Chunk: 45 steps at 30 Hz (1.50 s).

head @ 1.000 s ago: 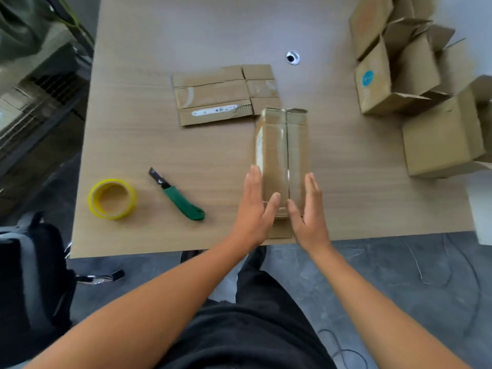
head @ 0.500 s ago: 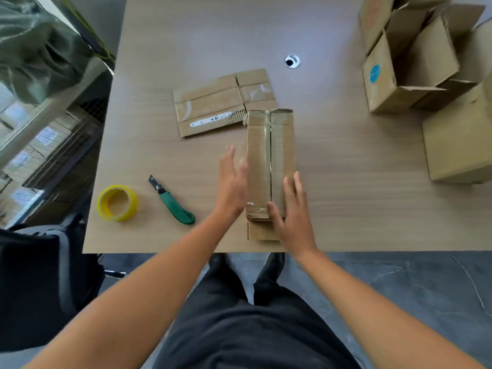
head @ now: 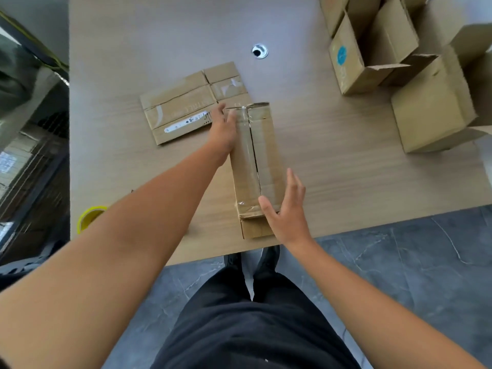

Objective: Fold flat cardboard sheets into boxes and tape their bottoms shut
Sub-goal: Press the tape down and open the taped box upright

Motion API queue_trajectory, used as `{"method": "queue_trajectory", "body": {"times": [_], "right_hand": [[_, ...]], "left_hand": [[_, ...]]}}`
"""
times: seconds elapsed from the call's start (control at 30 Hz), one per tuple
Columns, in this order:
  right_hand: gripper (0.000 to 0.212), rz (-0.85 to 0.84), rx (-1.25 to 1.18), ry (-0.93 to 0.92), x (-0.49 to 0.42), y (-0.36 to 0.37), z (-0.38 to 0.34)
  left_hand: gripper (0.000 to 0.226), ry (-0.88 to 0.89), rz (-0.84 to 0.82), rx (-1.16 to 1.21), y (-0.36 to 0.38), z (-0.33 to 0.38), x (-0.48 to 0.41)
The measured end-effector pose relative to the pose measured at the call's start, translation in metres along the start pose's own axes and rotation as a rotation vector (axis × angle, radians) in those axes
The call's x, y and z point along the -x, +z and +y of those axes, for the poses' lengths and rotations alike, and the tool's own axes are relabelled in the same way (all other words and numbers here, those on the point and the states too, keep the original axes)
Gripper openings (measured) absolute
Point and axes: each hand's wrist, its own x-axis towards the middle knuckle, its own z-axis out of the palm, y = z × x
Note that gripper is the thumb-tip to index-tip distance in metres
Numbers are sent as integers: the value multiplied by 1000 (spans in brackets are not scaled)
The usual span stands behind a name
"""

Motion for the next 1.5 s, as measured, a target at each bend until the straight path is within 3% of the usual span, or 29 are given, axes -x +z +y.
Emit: {"method": "queue_trajectory", "body": {"times": [0.07, 0.17, 0.27, 0.4, 0.5, 0.63, 0.77, 0.9, 1.1, 1.2, 1.3, 1.43, 1.5], "right_hand": [[92, -48, -5, 202, 2, -8, -4], [79, -71, -125, 271, -5, -21, -19], [54, -11, -327, 305, -24, -33, -43], [61, 94, -476, 253, -38, -61, -77], [55, 186, -565, 191, -39, -88, -107], [52, 170, -683, 129, -28, -108, -129], [65, 95, -720, 153, -13, -97, -122], [71, 65, -748, 281, 7, -77, -97], [94, -47, -601, 379, 34, -53, -66], [83, -112, -514, 404, 42, -40, -59], [66, -65, -426, 426, 43, -28, -50], [78, 2, -201, 369, 44, -20, -43], [72, 37, -158, 359, 44, -19, -39]], "left_hand": [[65, -185, -25, 30, -8, 6, 7], [93, -380, -186, 3, -14, 4, 18], [110, -388, -285, 72, -9, -4, 25], [93, -142, -314, 241, -10, 21, 48], [70, 97, -322, 422, -27, 53, 68], [58, 306, -376, 529, -48, 73, 95], [73, 277, -402, 478, -52, 50, 110], [55, 178, -392, 375, -47, 3, 125], [86, -50, -407, 218, -52, -34, 147], [80, -71, -406, 28, -49, -45, 152], [73, -10, -358, -126, -40, -62, 155], [51, 132, -344, -153, -32, -71, 161], [35, 151, -307, -108, -33, -73, 160]]}}
